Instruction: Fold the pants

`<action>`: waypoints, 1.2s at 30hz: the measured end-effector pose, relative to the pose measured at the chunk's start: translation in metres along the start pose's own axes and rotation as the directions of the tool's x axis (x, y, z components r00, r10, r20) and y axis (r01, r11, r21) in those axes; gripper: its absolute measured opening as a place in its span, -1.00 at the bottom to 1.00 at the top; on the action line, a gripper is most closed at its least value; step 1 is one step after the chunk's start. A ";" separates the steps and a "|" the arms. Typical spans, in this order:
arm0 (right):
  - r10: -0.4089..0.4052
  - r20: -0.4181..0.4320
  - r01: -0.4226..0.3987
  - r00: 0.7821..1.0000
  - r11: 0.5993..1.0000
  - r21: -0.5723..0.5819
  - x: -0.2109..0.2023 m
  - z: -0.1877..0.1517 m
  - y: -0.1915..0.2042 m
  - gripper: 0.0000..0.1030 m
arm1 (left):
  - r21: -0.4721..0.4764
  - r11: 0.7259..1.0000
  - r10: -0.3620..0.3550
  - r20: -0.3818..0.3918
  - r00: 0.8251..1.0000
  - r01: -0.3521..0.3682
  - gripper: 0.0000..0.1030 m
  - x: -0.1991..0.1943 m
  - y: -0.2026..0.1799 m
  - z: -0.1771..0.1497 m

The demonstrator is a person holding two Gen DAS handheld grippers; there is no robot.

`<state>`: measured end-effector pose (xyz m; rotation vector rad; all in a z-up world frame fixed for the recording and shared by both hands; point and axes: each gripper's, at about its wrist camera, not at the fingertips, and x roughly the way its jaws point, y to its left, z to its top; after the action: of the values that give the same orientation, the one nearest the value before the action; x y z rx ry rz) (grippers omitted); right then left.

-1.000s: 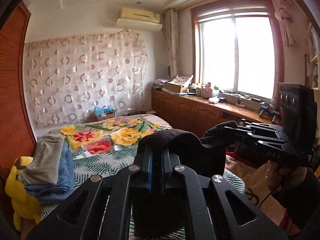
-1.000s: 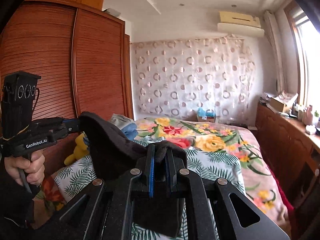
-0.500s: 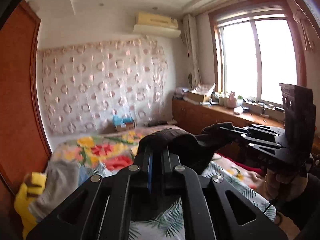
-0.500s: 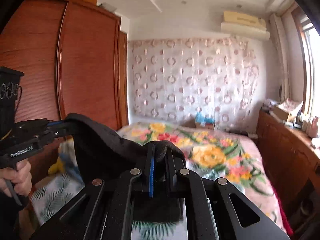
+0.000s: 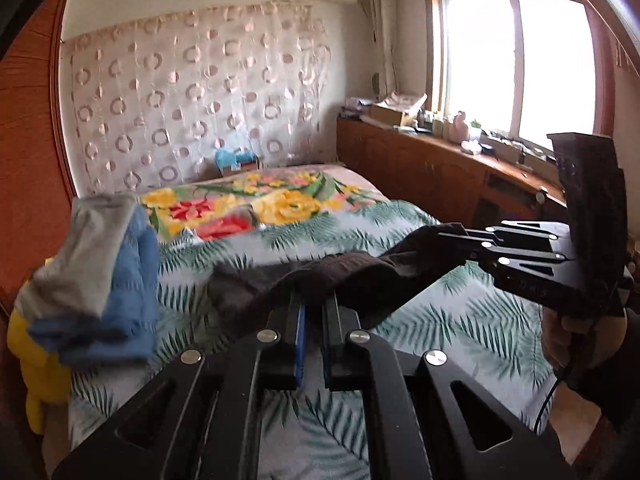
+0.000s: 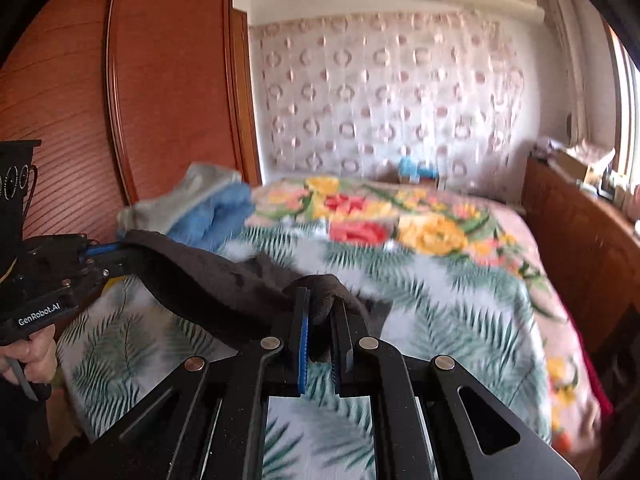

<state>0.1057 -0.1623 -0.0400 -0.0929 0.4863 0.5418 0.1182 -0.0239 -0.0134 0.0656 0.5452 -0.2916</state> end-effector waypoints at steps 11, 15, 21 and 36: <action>0.050 -0.105 -0.044 0.993 0.998 0.055 -0.012 -0.008 -0.013 -0.84 | -0.072 0.997 -0.033 -0.114 0.993 0.024 -0.86 0.003 -0.009 -0.064; 0.064 -0.131 -0.053 0.989 0.995 0.082 -0.010 -0.012 -0.018 -0.84 | -0.084 0.996 -0.031 -0.149 0.988 0.018 -0.86 0.008 -0.009 -0.085; 0.051 -0.170 -0.035 0.984 0.995 0.092 0.001 -0.008 -0.023 -0.84 | -0.115 0.993 -0.041 -0.193 0.980 0.019 -0.86 0.017 -0.008 -0.105; 0.053 -0.135 -0.032 0.989 0.988 0.152 -0.003 -0.002 -0.034 -0.84 | -0.130 0.991 -0.043 -0.205 0.978 0.016 -0.86 0.021 -0.009 -0.114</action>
<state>0.1198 -0.1934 -0.0420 0.0234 0.6643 0.5416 0.0754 -0.0221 -0.1219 -0.0372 0.7721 -0.2796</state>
